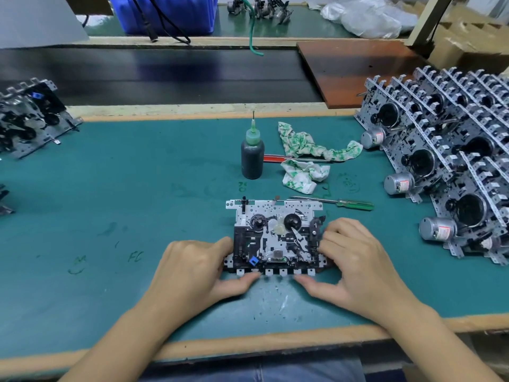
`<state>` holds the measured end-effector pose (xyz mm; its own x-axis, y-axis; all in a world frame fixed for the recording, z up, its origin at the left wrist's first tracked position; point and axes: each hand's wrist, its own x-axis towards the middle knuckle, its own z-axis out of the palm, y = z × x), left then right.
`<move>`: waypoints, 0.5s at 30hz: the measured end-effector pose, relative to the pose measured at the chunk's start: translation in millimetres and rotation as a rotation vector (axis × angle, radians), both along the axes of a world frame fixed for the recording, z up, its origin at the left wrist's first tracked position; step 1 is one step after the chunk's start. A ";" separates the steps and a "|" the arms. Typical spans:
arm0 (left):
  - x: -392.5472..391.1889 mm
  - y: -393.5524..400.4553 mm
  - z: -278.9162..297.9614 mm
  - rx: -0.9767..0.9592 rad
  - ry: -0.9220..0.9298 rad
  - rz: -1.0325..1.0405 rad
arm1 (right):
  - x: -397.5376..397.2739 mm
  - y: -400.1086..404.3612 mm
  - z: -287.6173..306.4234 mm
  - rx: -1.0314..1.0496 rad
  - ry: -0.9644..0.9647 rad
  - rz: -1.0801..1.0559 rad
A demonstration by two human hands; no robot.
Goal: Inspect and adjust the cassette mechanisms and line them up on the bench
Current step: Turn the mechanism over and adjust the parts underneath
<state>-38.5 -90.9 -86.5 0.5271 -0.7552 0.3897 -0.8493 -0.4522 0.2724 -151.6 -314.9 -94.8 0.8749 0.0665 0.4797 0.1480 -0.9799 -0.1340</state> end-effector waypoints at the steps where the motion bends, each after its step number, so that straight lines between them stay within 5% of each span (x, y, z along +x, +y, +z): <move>1: 0.0 0.3 0.2 0.007 0.009 -0.011 | 0.0 0.3 -0.5 -0.005 -0.014 -0.029; 15: -8.0 -1.9 0.3 -0.007 -0.081 0.057 | -0.4 4.0 1.2 0.095 -0.006 -0.056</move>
<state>-46.5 -92.8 -86.2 0.5358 -0.7221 0.4375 -0.8416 -0.4988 0.2073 -152.0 -310.9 -93.5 0.8730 -0.0282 0.4869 0.0948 -0.9695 -0.2262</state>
